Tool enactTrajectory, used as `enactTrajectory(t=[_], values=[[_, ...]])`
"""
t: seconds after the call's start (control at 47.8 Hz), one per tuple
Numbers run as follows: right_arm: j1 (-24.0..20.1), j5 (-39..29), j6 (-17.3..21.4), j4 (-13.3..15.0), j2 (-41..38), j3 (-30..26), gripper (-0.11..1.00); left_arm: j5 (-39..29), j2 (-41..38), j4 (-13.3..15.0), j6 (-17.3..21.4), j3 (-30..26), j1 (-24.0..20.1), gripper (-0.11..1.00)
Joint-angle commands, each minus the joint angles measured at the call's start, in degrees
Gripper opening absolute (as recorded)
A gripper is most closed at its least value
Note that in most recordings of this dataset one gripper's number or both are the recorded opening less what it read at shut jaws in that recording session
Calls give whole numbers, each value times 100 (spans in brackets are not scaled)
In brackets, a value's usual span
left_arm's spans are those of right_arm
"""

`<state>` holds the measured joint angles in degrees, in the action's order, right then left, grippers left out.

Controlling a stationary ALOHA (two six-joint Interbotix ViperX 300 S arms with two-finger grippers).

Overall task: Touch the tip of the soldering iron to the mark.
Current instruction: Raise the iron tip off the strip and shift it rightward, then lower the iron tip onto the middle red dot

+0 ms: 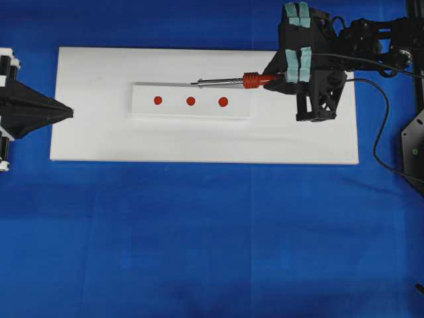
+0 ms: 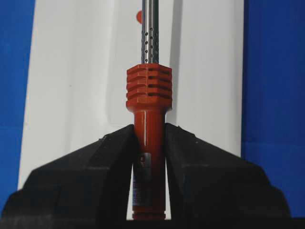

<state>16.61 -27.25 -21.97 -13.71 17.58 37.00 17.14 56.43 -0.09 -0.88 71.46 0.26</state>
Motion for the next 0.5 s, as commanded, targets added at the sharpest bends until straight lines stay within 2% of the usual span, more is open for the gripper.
enactTrajectory(t=[0.0, 0.481], values=[[9, 26, 9, 9, 35, -79, 6, 62, -26, 0, -9, -53, -9, 0], [9, 26, 9, 18, -53, -97, 6, 62, -26, 0, -9, -62, -9, 0]])
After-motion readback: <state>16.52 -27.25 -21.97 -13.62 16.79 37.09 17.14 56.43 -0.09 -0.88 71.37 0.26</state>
